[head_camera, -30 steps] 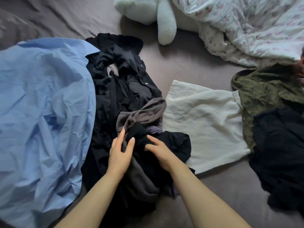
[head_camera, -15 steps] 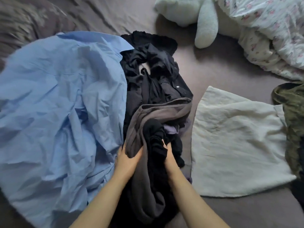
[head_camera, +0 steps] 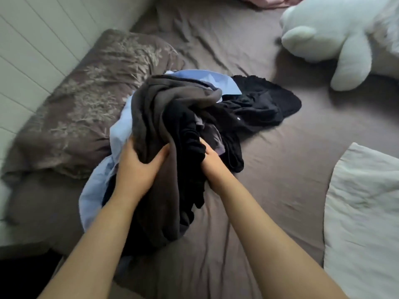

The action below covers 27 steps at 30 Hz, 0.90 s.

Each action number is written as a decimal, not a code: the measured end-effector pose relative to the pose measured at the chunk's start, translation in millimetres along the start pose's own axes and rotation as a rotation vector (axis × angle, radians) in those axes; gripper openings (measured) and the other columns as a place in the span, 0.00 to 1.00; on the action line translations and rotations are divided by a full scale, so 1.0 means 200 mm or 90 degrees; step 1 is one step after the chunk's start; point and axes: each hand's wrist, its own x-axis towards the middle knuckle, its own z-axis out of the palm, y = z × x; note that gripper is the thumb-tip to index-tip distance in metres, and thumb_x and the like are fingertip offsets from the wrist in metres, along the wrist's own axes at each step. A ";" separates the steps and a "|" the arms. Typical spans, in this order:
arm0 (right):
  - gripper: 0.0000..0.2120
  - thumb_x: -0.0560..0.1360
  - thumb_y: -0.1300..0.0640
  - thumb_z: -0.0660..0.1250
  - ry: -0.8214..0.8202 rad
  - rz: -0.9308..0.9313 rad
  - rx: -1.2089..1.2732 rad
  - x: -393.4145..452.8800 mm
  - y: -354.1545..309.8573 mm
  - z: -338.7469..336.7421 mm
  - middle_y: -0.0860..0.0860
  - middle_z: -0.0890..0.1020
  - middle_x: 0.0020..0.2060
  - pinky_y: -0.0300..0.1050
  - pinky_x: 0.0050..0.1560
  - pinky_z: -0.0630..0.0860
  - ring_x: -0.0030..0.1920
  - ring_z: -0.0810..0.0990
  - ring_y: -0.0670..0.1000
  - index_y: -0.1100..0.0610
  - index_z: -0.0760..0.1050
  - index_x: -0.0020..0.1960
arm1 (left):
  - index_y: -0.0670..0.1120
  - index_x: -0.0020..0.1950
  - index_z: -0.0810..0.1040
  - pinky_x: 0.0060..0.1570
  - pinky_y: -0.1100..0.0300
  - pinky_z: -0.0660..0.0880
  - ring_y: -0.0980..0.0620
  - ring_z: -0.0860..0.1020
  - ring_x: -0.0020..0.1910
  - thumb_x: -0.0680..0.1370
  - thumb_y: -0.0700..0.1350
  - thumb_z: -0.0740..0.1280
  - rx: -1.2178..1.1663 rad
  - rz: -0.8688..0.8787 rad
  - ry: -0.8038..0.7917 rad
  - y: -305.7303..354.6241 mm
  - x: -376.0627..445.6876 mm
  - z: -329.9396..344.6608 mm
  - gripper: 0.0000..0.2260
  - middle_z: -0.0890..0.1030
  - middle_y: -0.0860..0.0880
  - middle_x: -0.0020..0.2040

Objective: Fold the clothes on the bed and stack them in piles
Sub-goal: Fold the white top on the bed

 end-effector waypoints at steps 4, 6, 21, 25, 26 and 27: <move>0.25 0.77 0.46 0.65 0.247 0.019 -0.177 -0.06 0.12 -0.14 0.52 0.74 0.67 0.50 0.69 0.68 0.66 0.73 0.50 0.52 0.68 0.71 | 0.53 0.79 0.51 0.72 0.46 0.59 0.44 0.55 0.76 0.74 0.57 0.68 0.184 0.081 0.106 -0.13 -0.10 0.06 0.38 0.56 0.44 0.77; 0.34 0.75 0.41 0.66 0.243 -0.038 -0.197 -0.10 0.15 -0.19 0.50 0.60 0.76 0.49 0.75 0.58 0.75 0.59 0.49 0.46 0.58 0.76 | 0.60 0.78 0.46 0.73 0.44 0.53 0.44 0.45 0.78 0.73 0.63 0.65 0.264 0.062 -0.015 -0.19 -0.20 0.18 0.40 0.45 0.47 0.79; 0.42 0.70 0.33 0.67 -0.035 0.049 -0.288 0.34 0.16 0.20 0.51 0.43 0.78 0.52 0.76 0.50 0.78 0.48 0.57 0.41 0.52 0.77 | 0.56 0.78 0.48 0.68 0.32 0.55 0.41 0.31 0.74 0.72 0.58 0.70 0.583 -0.061 -0.231 -0.59 0.13 0.27 0.42 0.30 0.51 0.76; 0.35 0.74 0.38 0.66 -0.025 -0.006 -0.231 0.24 0.19 0.01 0.52 0.53 0.78 0.47 0.76 0.51 0.77 0.53 0.51 0.44 0.57 0.76 | 0.54 0.78 0.49 0.68 0.30 0.50 0.39 0.32 0.75 0.71 0.54 0.71 0.575 -0.078 -0.185 -0.47 -0.02 0.40 0.43 0.32 0.48 0.77; 0.35 0.74 0.39 0.66 -0.017 -0.013 -0.224 0.18 0.19 -0.05 0.51 0.56 0.77 0.48 0.76 0.52 0.77 0.54 0.50 0.44 0.57 0.76 | 0.53 0.79 0.46 0.69 0.30 0.48 0.39 0.33 0.75 0.71 0.53 0.72 0.569 -0.076 -0.167 -0.44 -0.07 0.45 0.45 0.33 0.46 0.77; 0.34 0.75 0.39 0.65 -0.003 -0.014 -0.214 0.13 0.20 -0.13 0.50 0.58 0.77 0.48 0.76 0.54 0.76 0.56 0.49 0.45 0.57 0.77 | 0.51 0.79 0.43 0.69 0.30 0.47 0.39 0.34 0.75 0.71 0.53 0.72 0.559 -0.069 -0.145 -0.39 -0.13 0.50 0.47 0.34 0.45 0.77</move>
